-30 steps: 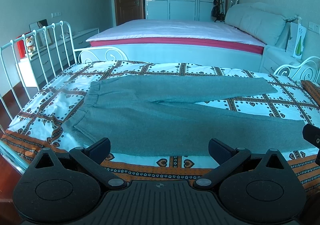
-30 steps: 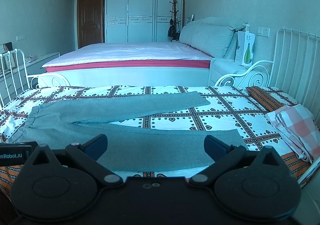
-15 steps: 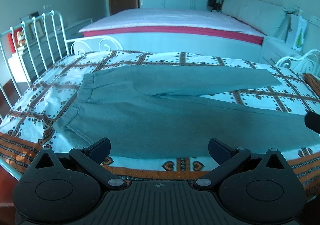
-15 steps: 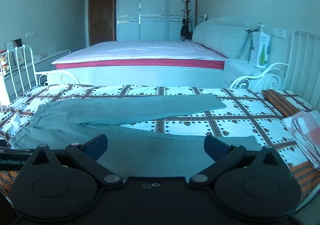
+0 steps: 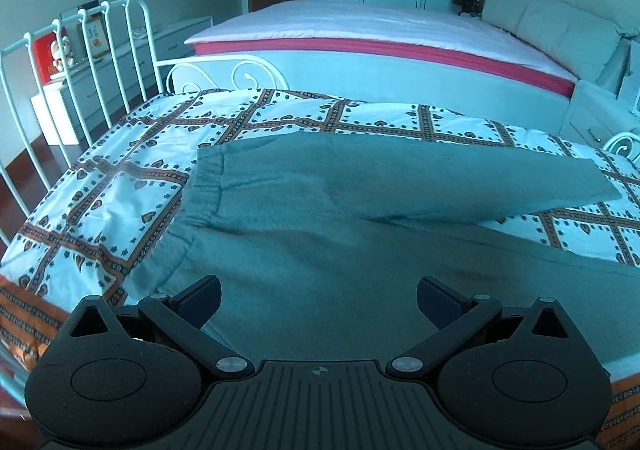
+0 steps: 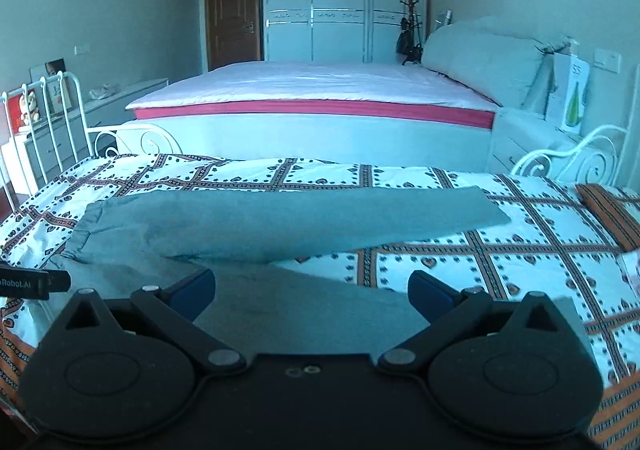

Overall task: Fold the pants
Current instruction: 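Reach both grippers down to the grey pants' waistband edge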

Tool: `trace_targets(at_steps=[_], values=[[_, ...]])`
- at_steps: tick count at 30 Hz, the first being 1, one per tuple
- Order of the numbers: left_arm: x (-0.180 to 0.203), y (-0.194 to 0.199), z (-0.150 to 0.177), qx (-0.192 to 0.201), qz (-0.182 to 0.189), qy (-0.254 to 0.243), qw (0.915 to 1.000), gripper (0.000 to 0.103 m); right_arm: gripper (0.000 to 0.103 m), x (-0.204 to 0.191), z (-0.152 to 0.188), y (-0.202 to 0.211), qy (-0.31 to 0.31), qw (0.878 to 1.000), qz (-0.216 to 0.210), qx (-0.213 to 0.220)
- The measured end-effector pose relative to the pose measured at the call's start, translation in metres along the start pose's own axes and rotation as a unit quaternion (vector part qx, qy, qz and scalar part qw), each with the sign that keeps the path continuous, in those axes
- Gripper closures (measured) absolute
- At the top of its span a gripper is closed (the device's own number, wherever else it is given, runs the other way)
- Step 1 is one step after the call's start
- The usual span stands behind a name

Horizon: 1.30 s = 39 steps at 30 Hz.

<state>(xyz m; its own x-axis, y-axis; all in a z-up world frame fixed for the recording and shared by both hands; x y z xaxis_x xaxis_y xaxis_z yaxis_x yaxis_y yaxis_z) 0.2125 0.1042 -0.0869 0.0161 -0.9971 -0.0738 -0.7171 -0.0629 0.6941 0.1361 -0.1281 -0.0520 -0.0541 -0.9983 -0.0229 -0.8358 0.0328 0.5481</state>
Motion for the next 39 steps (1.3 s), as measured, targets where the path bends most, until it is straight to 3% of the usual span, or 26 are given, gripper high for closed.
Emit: trace_targets(at_steps=[11, 17, 25, 29, 32, 34, 36, 38, 39], values=[[-0.045, -0.064, -0.051, -0.011, 0.008, -0.012, 0.9998, 0.000, 0.006, -0.029, -0.033, -0.070, 0.054, 0.997, -0.044, -0.025], [-0.072, -0.109, -0.074, -0.021, -0.005, -0.027, 0.9994, 0.000, 0.006, -0.055, -0.051, -0.113, 0.100, 0.992, -0.064, -0.032], [-0.112, -0.192, -0.103, -0.043, -0.006, -0.053, 0.9977, 0.000, 0.023, -0.090, -0.066, -0.185, 0.164, 0.979, -0.108, -0.056], [-0.123, -0.235, -0.121, -0.054, 0.007, -0.096, 0.9939, 0.000, 0.033, -0.104, -0.071, -0.227, 0.195, 0.967, -0.140, -0.085], [-0.127, -0.264, -0.133, -0.064, 0.002, -0.150, 0.9866, 0.000, 0.035, -0.115, -0.075, -0.257, 0.223, 0.957, -0.160, -0.091], [-0.123, -0.282, -0.139, -0.075, 0.012, -0.201, 0.9767, 0.001, 0.037, -0.125, -0.078, -0.280, 0.251, 0.949, -0.170, -0.090], [-0.118, -0.300, -0.141, -0.093, 0.038, -0.248, 0.9636, 0.018, 0.040, -0.136, -0.078, -0.300, 0.281, 0.939, -0.176, -0.095], [-0.116, -0.318, -0.144, -0.115, 0.051, -0.292, 0.9481, 0.033, 0.049, -0.149, -0.077, -0.320, 0.308, 0.927, -0.186, -0.105], [-0.116, -0.326, -0.146, -0.124, 0.057, -0.297, 0.9449, 0.043, 0.057, -0.155, -0.077, -0.330, 0.321, 0.922, -0.189, -0.110]])
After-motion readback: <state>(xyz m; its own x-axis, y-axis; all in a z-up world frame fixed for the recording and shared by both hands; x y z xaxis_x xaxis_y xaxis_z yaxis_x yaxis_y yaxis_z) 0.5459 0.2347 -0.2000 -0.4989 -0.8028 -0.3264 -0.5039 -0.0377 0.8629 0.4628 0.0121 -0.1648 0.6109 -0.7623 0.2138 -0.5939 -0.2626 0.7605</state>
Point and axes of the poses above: each gripper's, at about its wrist camera, not at the fingertips, and y roughly against the way its jaws point, x to its right, z to its underside, the point moved 6 cm from there along -y, roughly the way its jaws point, and after that the axes turned 3 degrees about -y, right-handed, at the moved point
